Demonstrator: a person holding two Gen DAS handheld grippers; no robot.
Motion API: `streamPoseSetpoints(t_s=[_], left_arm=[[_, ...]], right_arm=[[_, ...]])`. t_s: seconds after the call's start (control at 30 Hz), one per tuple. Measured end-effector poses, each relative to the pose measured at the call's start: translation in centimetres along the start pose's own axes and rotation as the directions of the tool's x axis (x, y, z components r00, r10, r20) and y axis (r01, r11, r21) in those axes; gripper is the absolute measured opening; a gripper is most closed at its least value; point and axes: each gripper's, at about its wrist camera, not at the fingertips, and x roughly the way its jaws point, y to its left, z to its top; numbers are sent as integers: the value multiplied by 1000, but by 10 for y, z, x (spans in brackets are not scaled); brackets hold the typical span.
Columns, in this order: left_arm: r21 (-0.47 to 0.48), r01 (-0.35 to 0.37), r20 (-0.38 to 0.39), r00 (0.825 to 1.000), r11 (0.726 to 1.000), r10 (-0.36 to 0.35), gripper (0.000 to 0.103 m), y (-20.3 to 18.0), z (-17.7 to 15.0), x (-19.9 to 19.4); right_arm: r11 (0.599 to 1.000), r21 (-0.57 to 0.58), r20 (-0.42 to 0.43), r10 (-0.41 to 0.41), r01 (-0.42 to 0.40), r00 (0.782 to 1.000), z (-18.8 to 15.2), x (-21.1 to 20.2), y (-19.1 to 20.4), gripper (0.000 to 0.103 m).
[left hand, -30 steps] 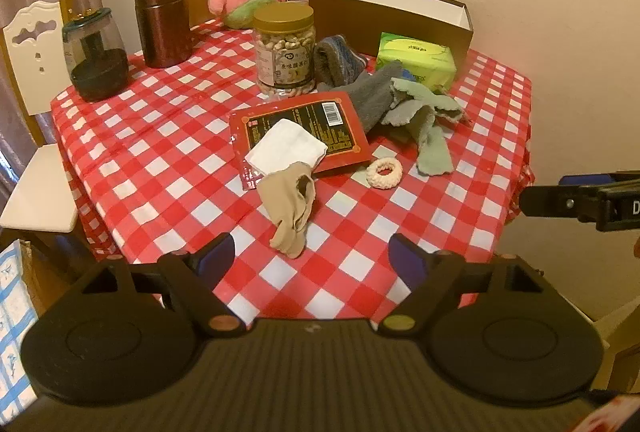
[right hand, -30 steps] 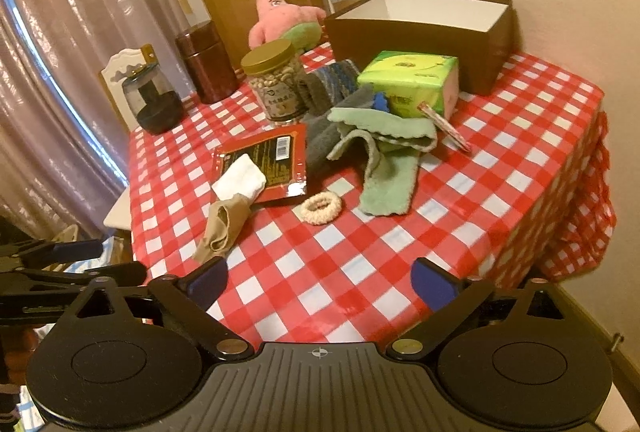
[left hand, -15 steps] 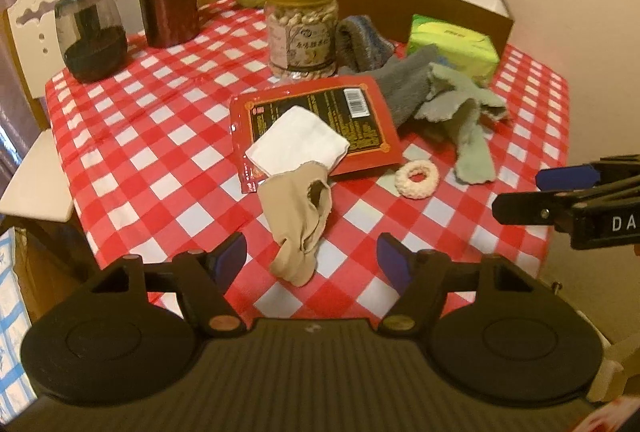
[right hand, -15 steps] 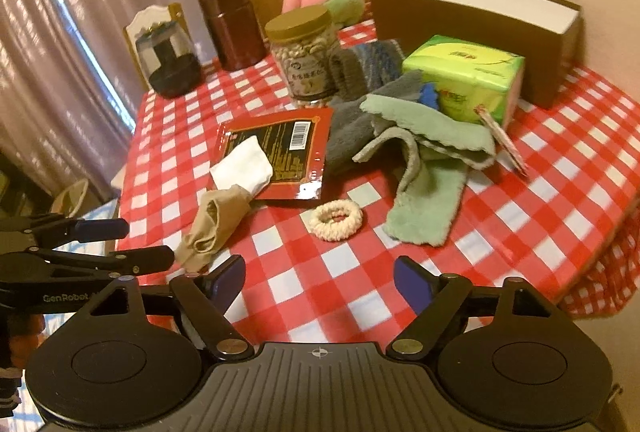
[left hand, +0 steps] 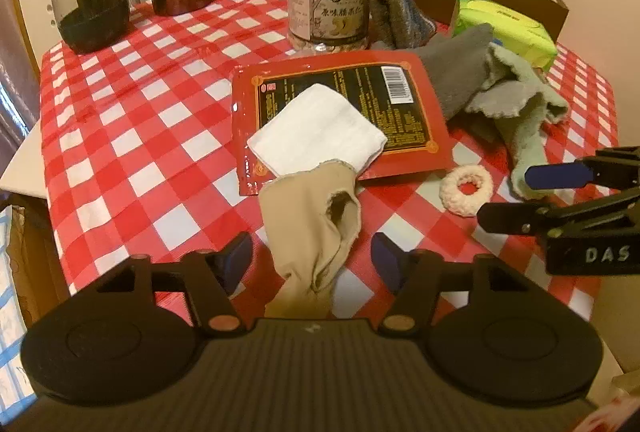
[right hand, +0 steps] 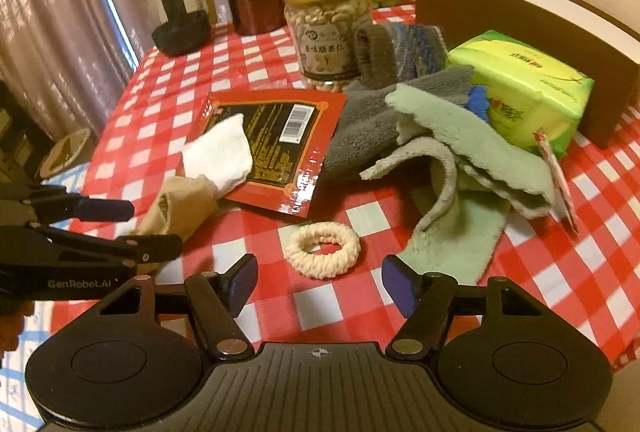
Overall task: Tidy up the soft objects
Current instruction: 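Reach the right gripper to the cream hair tie while the left reaches the beige sock, then close the right gripper on the hair tie while the left grips the sock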
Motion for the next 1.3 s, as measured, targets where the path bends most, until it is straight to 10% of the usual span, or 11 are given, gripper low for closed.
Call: streamPoseSetpoints(t_s=[0.57,0.77,1.3], left_arm=[[30,-5,-6,1000,1000,5,13,2,1,7],[64,-3,-2,1000,998,3,8,3,1,-1],[128,33,50,998,991,-40,6,8,1,-47]], right_arm=[[994,-102,-5,-51,50,999,2,40,5,42],[994,-101,-25,-40,37,999,-1,34,8,24],[999,38,-8,2,-2,1000,-11,-31,-12,23]])
